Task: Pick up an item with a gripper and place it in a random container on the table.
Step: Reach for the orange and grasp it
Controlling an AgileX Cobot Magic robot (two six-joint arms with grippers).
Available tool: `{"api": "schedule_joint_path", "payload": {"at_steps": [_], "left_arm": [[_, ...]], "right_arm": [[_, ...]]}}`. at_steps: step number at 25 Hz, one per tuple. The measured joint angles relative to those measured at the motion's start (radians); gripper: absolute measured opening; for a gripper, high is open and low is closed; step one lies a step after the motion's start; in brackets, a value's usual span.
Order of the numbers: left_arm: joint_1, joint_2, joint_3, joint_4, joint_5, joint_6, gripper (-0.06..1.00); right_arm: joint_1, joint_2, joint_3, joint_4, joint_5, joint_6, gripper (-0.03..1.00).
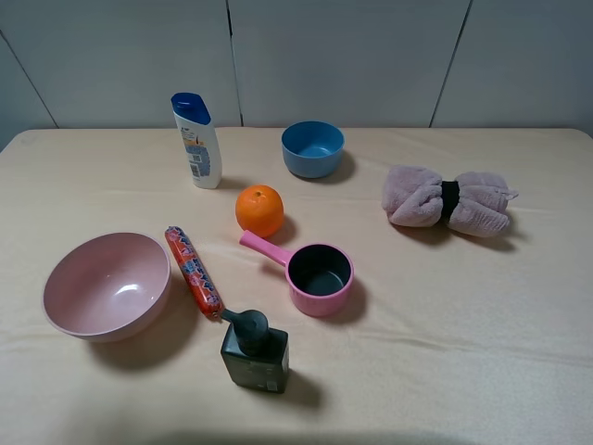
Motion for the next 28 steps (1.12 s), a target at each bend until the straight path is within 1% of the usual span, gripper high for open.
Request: {"api": "schedule_joint_path", "payload": {"at_steps": [5,20,22,28], "left_arm": [[-0.009,0.126,-0.062,-0.012,0.0,0.003,0.97],[-0.189,0.562,-0.311,-0.01,-0.003,-0.024,0.97],[-0.217,0.622,-0.346,0.004,-0.003,-0.036,0.97],[-0.314,0.784,-0.47,0.084,-0.004,-0.087,0.97]], "right_arm": [[0.0,0.0,0.0,0.0,0.0,0.0,0.69],[0.0,0.0,0.0,0.0,0.0,0.0,0.69],[0.0,0.0,0.0,0.0,0.0,0.0,0.69],[0.0,0.0,0.0,0.0,0.0,0.0,0.69]]}}
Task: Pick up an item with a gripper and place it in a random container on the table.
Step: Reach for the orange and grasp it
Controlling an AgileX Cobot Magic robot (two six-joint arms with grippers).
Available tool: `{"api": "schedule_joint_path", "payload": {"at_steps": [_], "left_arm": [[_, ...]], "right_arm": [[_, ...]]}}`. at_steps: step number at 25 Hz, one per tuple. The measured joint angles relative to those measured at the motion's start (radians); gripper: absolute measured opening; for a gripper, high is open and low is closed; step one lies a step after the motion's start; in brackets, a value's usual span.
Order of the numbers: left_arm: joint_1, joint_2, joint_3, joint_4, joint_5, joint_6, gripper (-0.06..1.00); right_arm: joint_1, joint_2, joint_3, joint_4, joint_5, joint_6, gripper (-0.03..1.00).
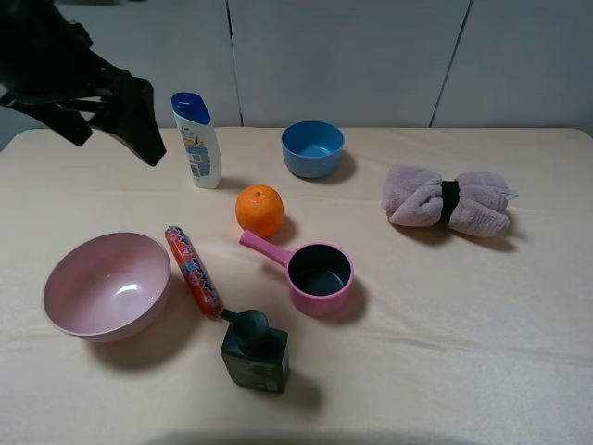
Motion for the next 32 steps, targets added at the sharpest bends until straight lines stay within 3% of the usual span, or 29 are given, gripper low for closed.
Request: {"api": "schedule_joint_path", "payload": {"at_steps": [16,23,32], "left_arm": [[-0.135,0.356,-0.261,0.041,-0.003,-0.039,0.97],[-0.196,0.486,-0.355,0.099,-0.003,-0.054,0.97],[-0.215,0.603,-0.409,0.124,-0.026,-0.084,0.97]], "right_arm": [[0.0,0.0,0.0,0.0,0.0,0.0,0.69],[0.0,0.0,0.0,0.0,0.0,0.0,0.69],[0.0,0.0,0.0,0.0,0.0,0.0,0.69]]}}
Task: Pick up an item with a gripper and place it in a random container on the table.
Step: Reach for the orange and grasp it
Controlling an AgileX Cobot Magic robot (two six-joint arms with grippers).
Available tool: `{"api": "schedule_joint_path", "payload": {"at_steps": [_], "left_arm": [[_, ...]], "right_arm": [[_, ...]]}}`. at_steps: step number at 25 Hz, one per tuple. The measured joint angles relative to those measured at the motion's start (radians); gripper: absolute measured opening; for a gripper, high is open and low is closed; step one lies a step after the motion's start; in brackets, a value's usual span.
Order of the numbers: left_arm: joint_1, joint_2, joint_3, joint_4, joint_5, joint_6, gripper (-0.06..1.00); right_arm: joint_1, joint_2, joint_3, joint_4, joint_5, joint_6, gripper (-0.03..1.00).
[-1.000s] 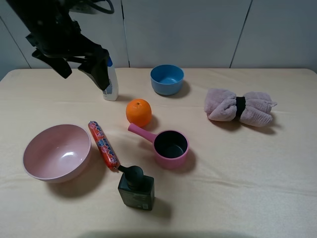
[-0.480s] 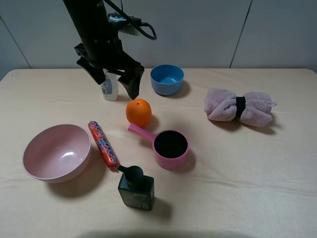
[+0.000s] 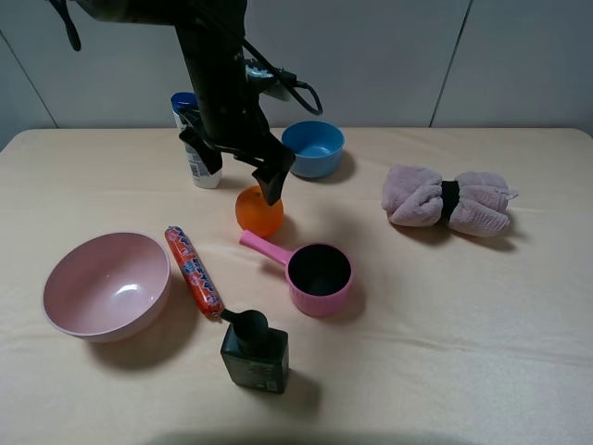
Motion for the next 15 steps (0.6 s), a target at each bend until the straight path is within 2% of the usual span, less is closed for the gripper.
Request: {"api": "schedule_joint_path", "payload": {"at_steps": [15], "left_arm": [[-0.004,0.115,-0.002,0.006,-0.138,-0.003,0.97]], "right_arm": [[0.0,0.0,0.0,0.0,0.0,0.0,0.69]]}}
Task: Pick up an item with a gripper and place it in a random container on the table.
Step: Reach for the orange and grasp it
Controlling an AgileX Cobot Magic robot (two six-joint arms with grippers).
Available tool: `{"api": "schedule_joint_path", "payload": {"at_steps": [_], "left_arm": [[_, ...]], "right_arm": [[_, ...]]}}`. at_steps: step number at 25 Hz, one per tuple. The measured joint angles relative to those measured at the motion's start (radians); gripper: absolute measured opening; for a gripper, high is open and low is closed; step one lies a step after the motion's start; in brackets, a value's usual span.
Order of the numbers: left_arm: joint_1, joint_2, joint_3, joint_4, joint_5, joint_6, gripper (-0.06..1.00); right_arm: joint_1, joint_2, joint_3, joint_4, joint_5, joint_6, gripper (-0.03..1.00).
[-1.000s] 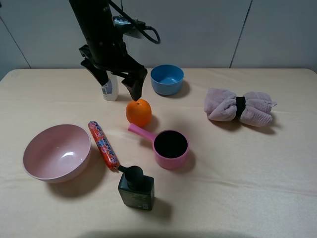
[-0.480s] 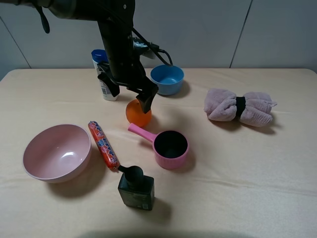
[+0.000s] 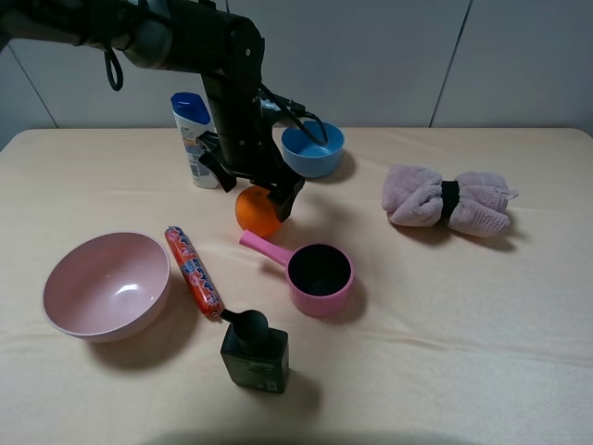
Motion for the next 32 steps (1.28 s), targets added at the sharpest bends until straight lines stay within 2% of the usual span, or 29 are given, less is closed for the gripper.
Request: {"api": "schedule_joint_path", "payload": {"at_steps": [19,27,32], "left_arm": [[0.0,0.092,0.0,-0.006,-0.083,0.049,0.96],[0.0,0.092,0.0,-0.007,-0.082,0.049,0.74],[0.0,0.092,0.0,-0.007,-0.082,0.049,0.73]], "right_arm": [[0.0,0.0,0.0,0.0,0.0,0.0,0.69],[0.0,0.0,0.0,0.0,0.0,0.0,0.69],[0.0,0.0,0.0,0.0,0.0,0.0,0.69]]}}
